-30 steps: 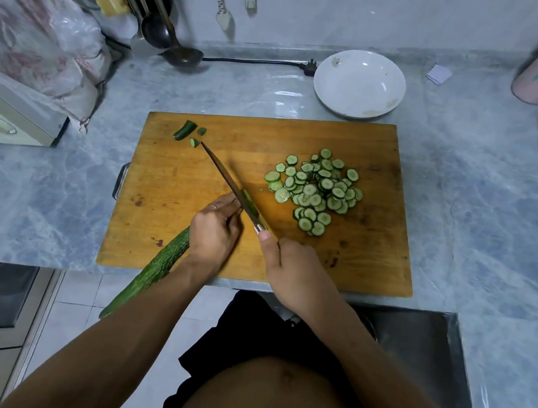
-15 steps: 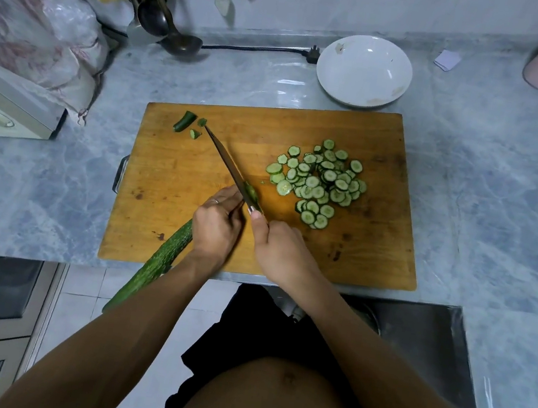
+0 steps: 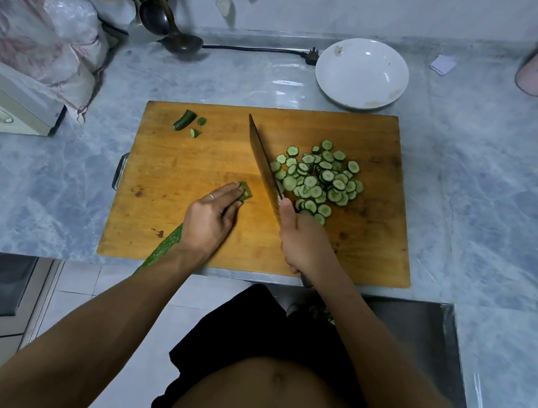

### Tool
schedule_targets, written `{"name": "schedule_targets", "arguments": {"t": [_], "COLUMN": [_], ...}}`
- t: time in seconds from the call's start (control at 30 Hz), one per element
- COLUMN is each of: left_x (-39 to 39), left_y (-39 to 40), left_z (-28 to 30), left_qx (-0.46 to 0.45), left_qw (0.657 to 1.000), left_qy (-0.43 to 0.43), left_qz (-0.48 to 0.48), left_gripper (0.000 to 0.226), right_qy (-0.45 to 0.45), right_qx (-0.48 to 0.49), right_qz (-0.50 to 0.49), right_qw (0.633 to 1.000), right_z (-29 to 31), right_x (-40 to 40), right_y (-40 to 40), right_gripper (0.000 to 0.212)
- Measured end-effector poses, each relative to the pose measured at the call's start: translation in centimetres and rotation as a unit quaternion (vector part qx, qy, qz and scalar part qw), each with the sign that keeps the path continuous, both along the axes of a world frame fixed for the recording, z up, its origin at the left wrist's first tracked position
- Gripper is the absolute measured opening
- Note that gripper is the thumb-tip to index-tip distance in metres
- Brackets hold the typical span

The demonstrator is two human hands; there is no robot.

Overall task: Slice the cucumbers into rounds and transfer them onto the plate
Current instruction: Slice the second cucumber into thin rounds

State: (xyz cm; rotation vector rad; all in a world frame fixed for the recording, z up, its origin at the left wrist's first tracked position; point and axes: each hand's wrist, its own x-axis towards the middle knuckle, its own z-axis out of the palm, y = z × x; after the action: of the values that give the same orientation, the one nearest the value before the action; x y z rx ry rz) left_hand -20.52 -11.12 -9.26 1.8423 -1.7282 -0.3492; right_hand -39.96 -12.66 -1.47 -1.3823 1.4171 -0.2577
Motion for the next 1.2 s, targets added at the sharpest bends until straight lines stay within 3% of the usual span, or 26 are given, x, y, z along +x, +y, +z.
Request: {"name": "schedule_targets", "arguments": {"t": [0.17,0.37,0.6,1.2], "left_x": [0.9,1.0,1.2,0.7], "left_y": [0.1,0.1,0.1,0.1], "left_z": [0.0,0.1,-0.1,0.6], "left_qx": [-0.008,0.015,0.011,0.023], "left_qw": [0.995,0.996,0.999,0.998], "left_qy": [-0.078,-0.064,-0.029,-0.052], "left_qz": [-0.063,-0.056,-0.044,-0.041], "left_gripper": [0.033,0.037,0.031,0.034], "right_qy": [0.042,0.072,0.078,0.092], "right_qx": [-0.049,-0.082,-0.113,-0.064], "right_qz": [0.033,0.084,0.076,0.059], "right_qw": [0.997,0.991,0.988,0.992], "right_z": [1.1,1.9,2.4,1.7], "right_x": [-0.6,0.4,0.7,3.9], "right_y": [0.9,3.1,4.7,3.1], "right_gripper": [0.069,0.061,0.068,0.063]}}
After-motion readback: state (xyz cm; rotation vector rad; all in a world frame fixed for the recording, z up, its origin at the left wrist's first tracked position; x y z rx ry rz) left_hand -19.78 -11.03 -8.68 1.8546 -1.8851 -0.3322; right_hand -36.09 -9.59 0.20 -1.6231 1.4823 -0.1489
